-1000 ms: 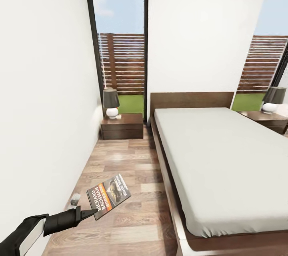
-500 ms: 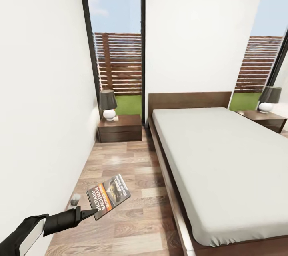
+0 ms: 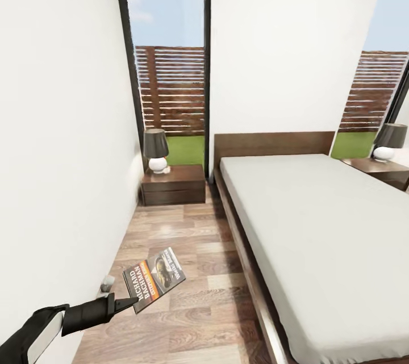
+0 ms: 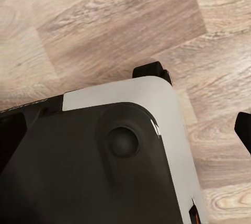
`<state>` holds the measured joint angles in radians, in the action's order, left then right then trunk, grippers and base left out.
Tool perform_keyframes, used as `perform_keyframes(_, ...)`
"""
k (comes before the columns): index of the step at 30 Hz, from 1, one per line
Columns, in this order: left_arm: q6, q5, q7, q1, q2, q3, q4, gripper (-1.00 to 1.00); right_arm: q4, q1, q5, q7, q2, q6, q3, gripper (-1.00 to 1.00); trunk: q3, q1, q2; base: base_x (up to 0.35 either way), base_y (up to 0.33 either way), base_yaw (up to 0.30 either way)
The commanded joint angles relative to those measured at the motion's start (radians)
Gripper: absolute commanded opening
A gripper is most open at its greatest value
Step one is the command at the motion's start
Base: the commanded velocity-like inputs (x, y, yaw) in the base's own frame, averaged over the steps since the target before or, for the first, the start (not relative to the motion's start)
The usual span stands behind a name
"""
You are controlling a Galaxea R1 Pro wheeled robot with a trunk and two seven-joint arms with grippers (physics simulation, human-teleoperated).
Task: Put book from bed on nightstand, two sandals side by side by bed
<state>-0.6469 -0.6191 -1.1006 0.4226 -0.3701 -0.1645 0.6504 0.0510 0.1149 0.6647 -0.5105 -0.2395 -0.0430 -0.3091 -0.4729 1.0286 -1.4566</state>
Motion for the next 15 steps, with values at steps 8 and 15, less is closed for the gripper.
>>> perform_keyframes(8, -0.008, -0.013, 0.001, 0.001, -0.001, -0.004, 0.0, -1.0, 0.004, 0.002, 0.009, -0.006, 0.0, -0.006, -0.008, 1.0, -0.001, 0.0, -0.001, 0.17, 0.134, 0.025)
perform_keyframes(15, -0.008, -0.013, 0.001, 0.001, -0.001, -0.004, 0.0, -1.0, 0.004, 0.002, 0.009, -0.006, 0.0, -0.006, -0.008, 1.0, -0.001, 0.0, -0.001, 0.17, 0.133, 0.167)
